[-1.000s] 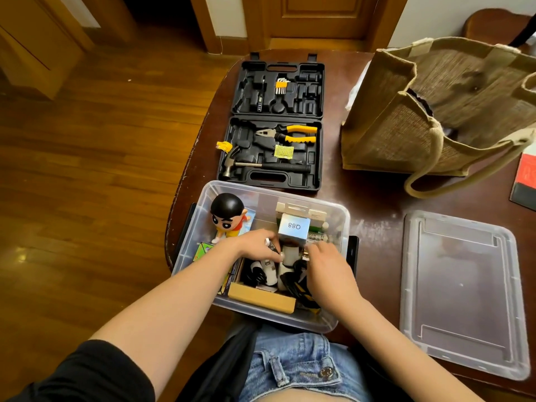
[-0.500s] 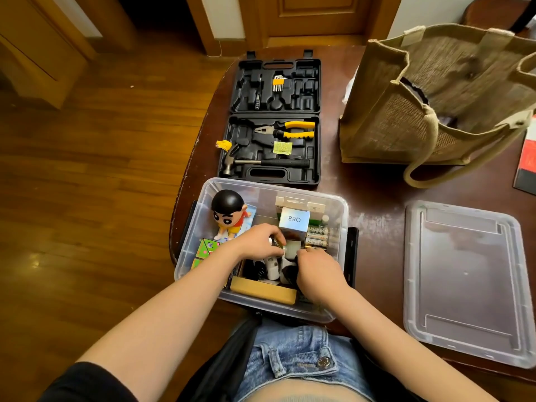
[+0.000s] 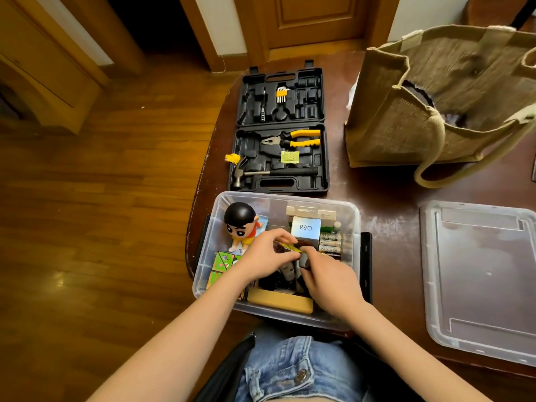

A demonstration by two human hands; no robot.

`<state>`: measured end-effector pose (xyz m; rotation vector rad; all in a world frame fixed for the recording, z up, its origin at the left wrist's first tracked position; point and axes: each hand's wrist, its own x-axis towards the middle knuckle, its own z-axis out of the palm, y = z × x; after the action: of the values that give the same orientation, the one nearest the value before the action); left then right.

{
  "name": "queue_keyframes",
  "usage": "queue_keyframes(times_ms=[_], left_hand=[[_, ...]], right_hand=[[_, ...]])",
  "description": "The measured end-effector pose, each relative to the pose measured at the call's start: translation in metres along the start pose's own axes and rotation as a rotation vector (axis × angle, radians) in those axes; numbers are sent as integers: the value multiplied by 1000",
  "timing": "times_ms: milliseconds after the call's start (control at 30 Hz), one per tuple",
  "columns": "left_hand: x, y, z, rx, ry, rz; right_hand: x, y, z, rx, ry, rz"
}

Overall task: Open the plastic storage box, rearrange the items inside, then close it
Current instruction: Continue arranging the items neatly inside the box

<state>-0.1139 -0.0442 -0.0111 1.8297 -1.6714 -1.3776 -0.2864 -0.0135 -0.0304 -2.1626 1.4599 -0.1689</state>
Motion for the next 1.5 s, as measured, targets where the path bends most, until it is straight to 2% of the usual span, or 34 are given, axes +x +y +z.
queue_keyframes(times_ms=[167,300,400,500,633,833,933,1033,1167,1367,1500], left_hand=[[0,1,-4,-34,-69,-35],[6,5,-9,-59,-123,-48],[11,7,-12,-85,-106,-89],[12,-3,-23,233,-88,1],[15,-18,-36,599,-200,44],[22,-22,-30,878,-328,44],[26,-23,-23,919,-377,24],[30,-24,-18,886,-346,19],[35,-28,-14,870,-300,13],[43,-29,-9,990,-338,-46],[49,-29,-10,947,-372,-28]], right_hand=[[-1,-2,-1,132,71,-20],[5,-8,-8,329,119,122],[12,-11,-9,323,123,241],[13,-13,-6,273,127,303],[11,-16,-3,149,157,330],[-1,-19,0,-5,165,330],[-8,-19,3,-82,152,286],[-8,-22,4,-132,162,279],[-7,-24,4,-97,194,287],[-9,-22,1,-79,192,272],[-7,-22,0,-96,139,272]])
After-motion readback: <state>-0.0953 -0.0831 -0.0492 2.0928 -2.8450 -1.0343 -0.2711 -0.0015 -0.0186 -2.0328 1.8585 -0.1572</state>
